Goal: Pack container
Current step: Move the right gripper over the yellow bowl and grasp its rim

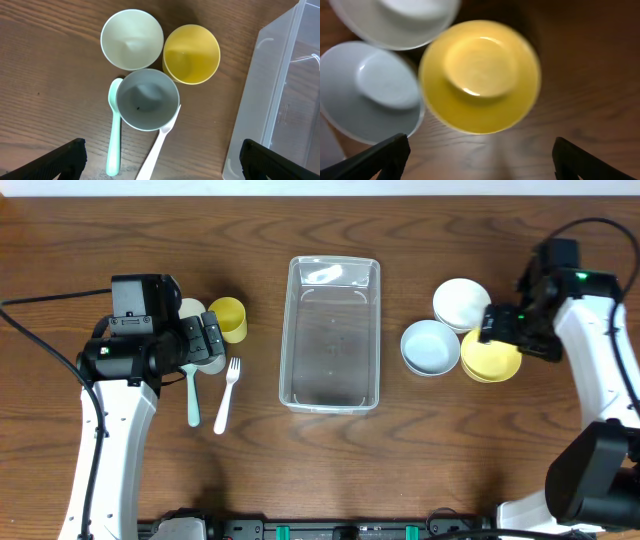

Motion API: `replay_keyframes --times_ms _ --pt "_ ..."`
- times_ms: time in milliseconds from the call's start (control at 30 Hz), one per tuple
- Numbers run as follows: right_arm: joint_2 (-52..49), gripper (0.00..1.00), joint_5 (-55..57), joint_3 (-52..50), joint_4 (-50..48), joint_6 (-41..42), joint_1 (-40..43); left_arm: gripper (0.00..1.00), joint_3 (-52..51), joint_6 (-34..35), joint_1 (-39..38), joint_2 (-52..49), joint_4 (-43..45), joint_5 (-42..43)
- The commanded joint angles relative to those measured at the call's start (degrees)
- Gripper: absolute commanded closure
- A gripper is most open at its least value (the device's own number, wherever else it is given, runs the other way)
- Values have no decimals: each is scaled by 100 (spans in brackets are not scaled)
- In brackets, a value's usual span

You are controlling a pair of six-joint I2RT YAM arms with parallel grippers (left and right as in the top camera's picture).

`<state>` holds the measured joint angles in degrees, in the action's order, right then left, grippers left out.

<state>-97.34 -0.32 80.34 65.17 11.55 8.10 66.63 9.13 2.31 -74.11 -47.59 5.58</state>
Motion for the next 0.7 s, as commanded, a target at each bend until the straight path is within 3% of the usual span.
replay_keyframes --times_ms 0,133,567,667 --pt "31 11 -13 -66 -2 186 352 2 72 -52 26 -11 -17 -72" --pt "-24 20 -37 -70 -4 195 623 2 72 -52 26 -11 -17 -72" --pt "-791 21 -33 -737 -1040 433 713 2 72 -52 26 -11 -15 -72" --pt "-1069 26 -70 -737 -1084 562 750 2 72 -52 26 -11 -15 -72"
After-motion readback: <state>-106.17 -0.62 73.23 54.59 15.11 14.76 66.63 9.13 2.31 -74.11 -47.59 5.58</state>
